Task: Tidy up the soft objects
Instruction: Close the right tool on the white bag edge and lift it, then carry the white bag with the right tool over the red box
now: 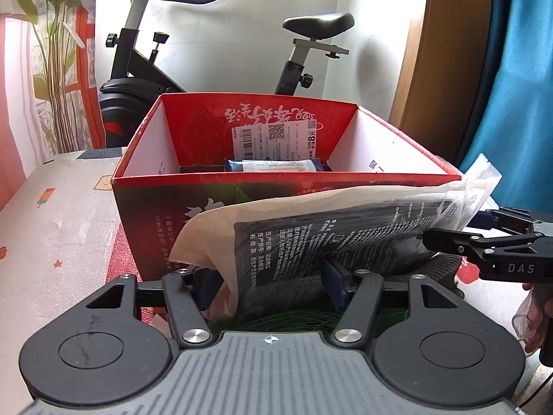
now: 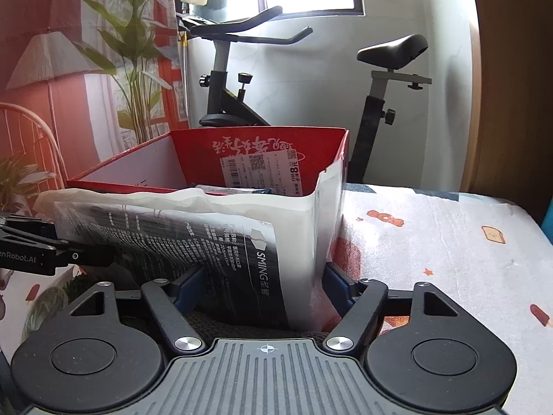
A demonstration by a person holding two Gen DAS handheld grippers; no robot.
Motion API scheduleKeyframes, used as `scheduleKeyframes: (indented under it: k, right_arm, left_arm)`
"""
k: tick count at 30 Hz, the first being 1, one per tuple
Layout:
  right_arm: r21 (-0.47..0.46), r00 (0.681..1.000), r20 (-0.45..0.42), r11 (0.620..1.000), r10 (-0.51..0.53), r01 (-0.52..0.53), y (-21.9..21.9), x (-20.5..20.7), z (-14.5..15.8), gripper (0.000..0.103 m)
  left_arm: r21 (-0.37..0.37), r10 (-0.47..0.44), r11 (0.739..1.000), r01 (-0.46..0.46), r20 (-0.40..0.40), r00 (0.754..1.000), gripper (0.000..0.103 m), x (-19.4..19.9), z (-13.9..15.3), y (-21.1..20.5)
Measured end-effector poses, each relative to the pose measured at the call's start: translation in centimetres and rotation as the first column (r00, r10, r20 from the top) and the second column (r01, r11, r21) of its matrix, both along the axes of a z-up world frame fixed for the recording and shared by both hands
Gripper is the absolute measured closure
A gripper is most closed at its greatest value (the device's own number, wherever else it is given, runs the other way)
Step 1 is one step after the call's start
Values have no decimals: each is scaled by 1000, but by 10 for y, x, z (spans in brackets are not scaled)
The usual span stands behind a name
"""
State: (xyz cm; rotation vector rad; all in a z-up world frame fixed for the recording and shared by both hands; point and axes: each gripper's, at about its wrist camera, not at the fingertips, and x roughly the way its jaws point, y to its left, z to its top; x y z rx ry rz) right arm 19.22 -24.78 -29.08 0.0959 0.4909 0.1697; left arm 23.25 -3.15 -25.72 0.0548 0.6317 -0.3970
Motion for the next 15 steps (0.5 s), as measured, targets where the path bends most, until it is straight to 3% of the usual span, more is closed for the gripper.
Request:
scheduleKeyframes:
  k: [5,15]
  right_arm:
    - [-6,1000,26,1000,4,-4,-3,-8,11,59]
    - [2,990,132,999,43,-44,-6,-26,60,63]
  left_arm:
    - [-10,-4,1000,4,6,1000,43,-3,6,0]
    - [-75,12,997,-7,72,997,45,-11,38,6]
